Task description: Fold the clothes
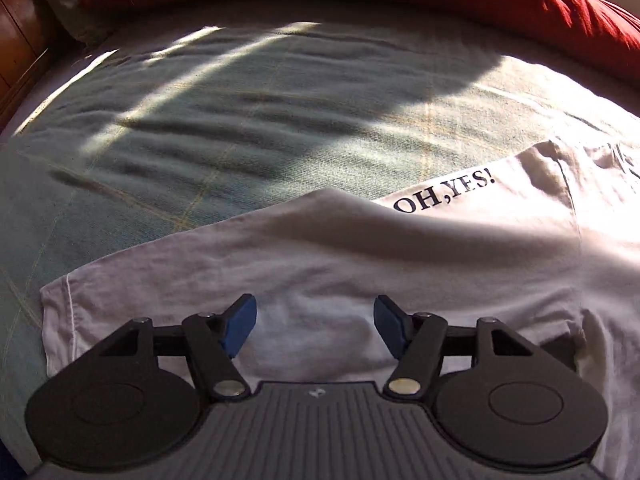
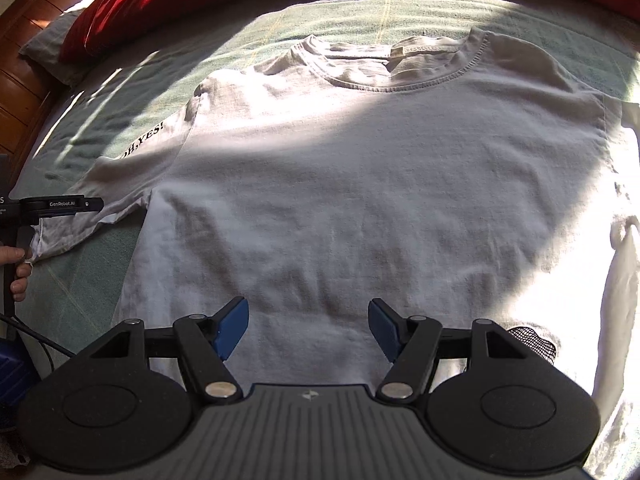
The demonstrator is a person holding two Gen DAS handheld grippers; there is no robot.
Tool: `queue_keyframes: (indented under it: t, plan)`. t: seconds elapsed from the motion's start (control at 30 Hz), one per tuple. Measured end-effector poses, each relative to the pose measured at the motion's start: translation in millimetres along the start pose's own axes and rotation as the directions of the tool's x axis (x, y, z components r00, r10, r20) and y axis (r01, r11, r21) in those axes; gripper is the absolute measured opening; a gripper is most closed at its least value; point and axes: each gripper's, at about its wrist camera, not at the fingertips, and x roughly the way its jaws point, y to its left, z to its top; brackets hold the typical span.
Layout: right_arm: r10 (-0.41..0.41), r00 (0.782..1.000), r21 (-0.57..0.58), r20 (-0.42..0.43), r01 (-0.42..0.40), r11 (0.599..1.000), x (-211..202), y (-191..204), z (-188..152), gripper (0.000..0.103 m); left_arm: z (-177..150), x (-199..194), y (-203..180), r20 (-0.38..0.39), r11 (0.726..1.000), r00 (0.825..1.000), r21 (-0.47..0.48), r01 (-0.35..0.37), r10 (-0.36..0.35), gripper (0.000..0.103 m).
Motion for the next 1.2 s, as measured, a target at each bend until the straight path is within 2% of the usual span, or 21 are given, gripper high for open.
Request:
queue_keyframes:
  t: [0.1, 0.2, 0.27, 0.3, 0.33, 0.47, 0.6, 0.63, 0.7, 0.73, 0.8, 0.87, 0.9, 0.93, 1.0, 1.07, 1.13, 1.2]
  plan:
    - [0.003, 1.0, 0.023, 0.004, -0.003, 1.0, 0.7, -5.7, -1.3, 0.07, -4.3, -14.4, -28.7, 0.01, 0.988, 0.988, 0.011, 0.153, -0.153, 0.066]
    - [0.017, 1.0, 0.037, 0.01, -0.017, 0.999, 0.6, -5.0, -1.5, 0.07, -11.4, -25.0, -57.5, 0.003, 0.952, 0.952, -0.004, 0.306, -0.306, 0.067]
    - [0.027, 1.0, 0.032, 0.015, -0.028, 0.999, -1.7, -1.3, -1.5, 0.07, -23.4, -29.0, -62.5, 0.005, 0.939, 0.942, -0.079, 0.334, -0.334, 0.061]
    - [0.028, 0.999, 0.024, 0.015, -0.029, 0.999, -3.1, 0.4, -1.7, 0.07, -29.3, -30.4, -64.3, 0.009, 0.937, 0.943, -0.101, 0.333, -0.334, 0.046]
    - [0.027, 1.0, 0.018, 0.016, -0.027, 0.999, -4.2, 1.3, -2.5, 0.07, -34.0, -29.2, -66.3, 0.002, 0.934, 0.941, -0.115, 0.338, -0.34, 0.037]
    - [0.018, 1.0, 0.025, 0.013, -0.018, 1.0, -4.9, -0.6, -6.9, 0.07, -39.2, -15.0, -68.9, -0.019, 0.897, 0.917, -0.216, 0.385, -0.398, 0.037]
    - [0.016, 1.0, 0.034, 0.011, -0.016, 0.999, -5.2, -1.3, -11.6, 0.07, -34.0, -0.8, -76.0, -0.004, 0.913, 0.935, -0.215, 0.346, -0.355, 0.037]
    - [0.016, 1.0, 0.031, 0.01, -0.016, 0.999, -5.6, -0.6, -12.6, 0.07, -32.6, 1.3, -78.5, 0.001, 0.926, 0.944, -0.196, 0.324, -0.33, 0.037]
    - [0.017, 1.0, 0.027, 0.01, -0.017, 0.999, -6.6, 0.5, -14.1, 0.07, -29.1, -0.6, -87.7, 0.014, 0.968, 0.973, -0.101, 0.23, -0.23, 0.036]
    - [0.017, 1.0, 0.027, 0.01, -0.018, 0.999, -7.4, 0.8, -14.8, 0.07, -28.9, -3.1, -91.1, 0.025, 0.98, 0.981, -0.06, 0.192, -0.191, 0.037]
    - [0.018, 1.0, 0.03, 0.013, -0.018, 0.999, -9.5, 0.4, -15.8, 0.07, -29.2, -7.5, -95.3, 0.044, 0.991, 0.991, 0.024, 0.128, -0.129, 0.04]
    - [0.018, 1.0, 0.034, 0.016, -0.018, 0.999, -11.5, -1.7, -16.6, 0.07, -29.0, -10.0, -95.3, 0.05, 0.995, 0.997, 0.078, 0.059, -0.064, 0.034]
    - [0.015, 1.0, 0.039, 0.016, -0.016, 0.999, -11.9, -3.6, -17.3, 0.07, -28.8, -10.4, -91.8, 0.045, 0.996, 0.998, 0.083, 0.045, -0.049, 0.033]
    - [0.011, 1.0, 0.044, 0.015, -0.012, 0.999, -12.2, -5.5, -18.2, 0.07, -29.1, -12.6, -86.0, 0.039, 0.995, 0.997, 0.067, 0.069, -0.072, 0.033]
    - [0.007, 1.0, 0.054, 0.016, -0.007, 0.999, -13.3, -8.8, -19.9, 0.07, -29.8, -22.1, -75.2, 0.038, 0.989, 0.988, 0.018, 0.149, -0.149, 0.033]
    - [0.001, 1.0, 0.061, 0.021, -0.003, 0.998, -15.3, -11.2, -22.0, 0.07, -31.7, -33.3, -76.5, 0.048, 0.972, 0.971, 0.026, 0.235, -0.236, 0.034]
    - [-0.003, 1.0, 0.066, 0.023, 0.002, 0.998, -16.5, -12.4, -23.2, 0.07, -32.9, -40.0, -88.5, 0.048, 0.936, 0.936, 0.05, 0.348, -0.35, 0.035]
    - [-0.008, 1.0, 0.071, 0.026, 0.006, 0.997, -17.5, -12.9, -24.3, 0.07, -34.4, -44.7, -100.4, 0.04, 0.892, 0.892, 0.07, 0.447, -0.45, 0.04]
